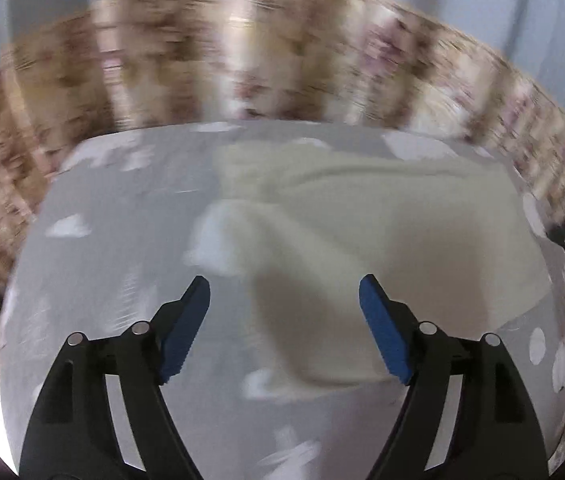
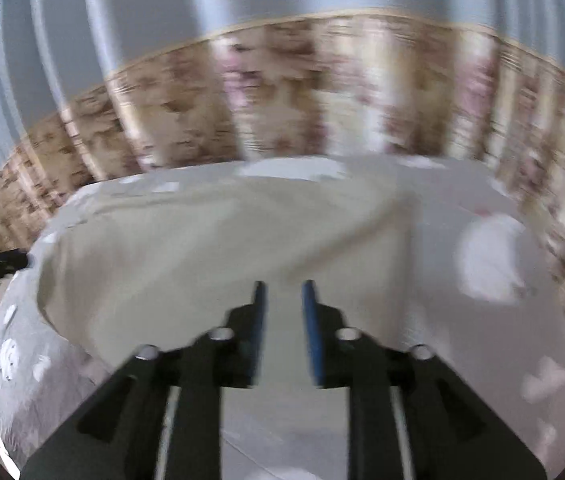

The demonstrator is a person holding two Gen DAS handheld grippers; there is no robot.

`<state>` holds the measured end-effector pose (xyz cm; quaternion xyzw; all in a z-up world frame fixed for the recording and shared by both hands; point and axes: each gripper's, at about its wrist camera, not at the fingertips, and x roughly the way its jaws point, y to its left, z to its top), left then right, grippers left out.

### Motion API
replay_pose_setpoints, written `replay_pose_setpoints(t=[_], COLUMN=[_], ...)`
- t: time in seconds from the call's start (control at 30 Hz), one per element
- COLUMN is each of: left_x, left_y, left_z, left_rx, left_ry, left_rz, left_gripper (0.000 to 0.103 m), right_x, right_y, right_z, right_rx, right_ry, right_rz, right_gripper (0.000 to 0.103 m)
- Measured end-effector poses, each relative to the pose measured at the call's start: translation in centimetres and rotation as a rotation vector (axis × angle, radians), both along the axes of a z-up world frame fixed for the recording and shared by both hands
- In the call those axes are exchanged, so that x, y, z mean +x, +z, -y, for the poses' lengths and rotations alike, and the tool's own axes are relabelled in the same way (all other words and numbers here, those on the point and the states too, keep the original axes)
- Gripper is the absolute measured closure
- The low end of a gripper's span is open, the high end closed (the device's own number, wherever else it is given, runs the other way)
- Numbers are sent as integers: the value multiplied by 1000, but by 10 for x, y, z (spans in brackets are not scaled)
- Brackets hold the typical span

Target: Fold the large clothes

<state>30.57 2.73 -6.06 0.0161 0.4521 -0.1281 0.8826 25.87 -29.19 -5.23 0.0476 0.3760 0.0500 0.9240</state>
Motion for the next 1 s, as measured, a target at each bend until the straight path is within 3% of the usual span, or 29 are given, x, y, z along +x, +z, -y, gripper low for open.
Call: replay_pose_setpoints(t=[0.13,0.23,0.27,0.3,0.33,0.4,0.43,0.5,0.57,0.63,0.7,0.77,0.87,1.0], left_x=[32,36,34,34,35,48,55,60,58,57,65,80,120,156], left_y=[-43,-54,-54,-54,-54,-59,-61,-56,-35,-11,4,2,-28,-55], left_z=[49,43,38,27,17,-16,-37,-51,-45,-32,-9,21,66,66], left_rx=[154,140,156,186,191,162,88,24,62,18,-23,-21,35,93], left_ry=[-10,-16,-6,26,48,117,142,166,182,146,99,53,6,60], left_rz=[-33,-22,-12,2,4,-32,-77,-109,-66,-11,-2,-32,-118,-163], left_gripper=[25,22,19,7,3,3,3,5,9,8,7,7,8,7], right_x=[31,30,28,25,23,25,28,32,36,46,67,91,126,138], right_y=[-31,-39,-38,-36,-37,-39,-38,-24,2,19,19,7,-21,-40], right_z=[-33,-16,-9,3,12,34,46,50,33,14,-7,-28,-45,-32], right_rx=[-146,-146,-141,-132,-137,-135,-80,-83,-90,-66,-47,-65,-82,-200], right_ry=[25,13,2,-16,-39,-101,-108,-118,-69,-28,17,58,75,17], right_rz=[-74,-91,-92,-95,-100,-115,-135,-137,-71,-32,-55,-100,-207,-244], right_gripper=[76,78,78,80,88,86,77,76,74,74,74,74,74,77])
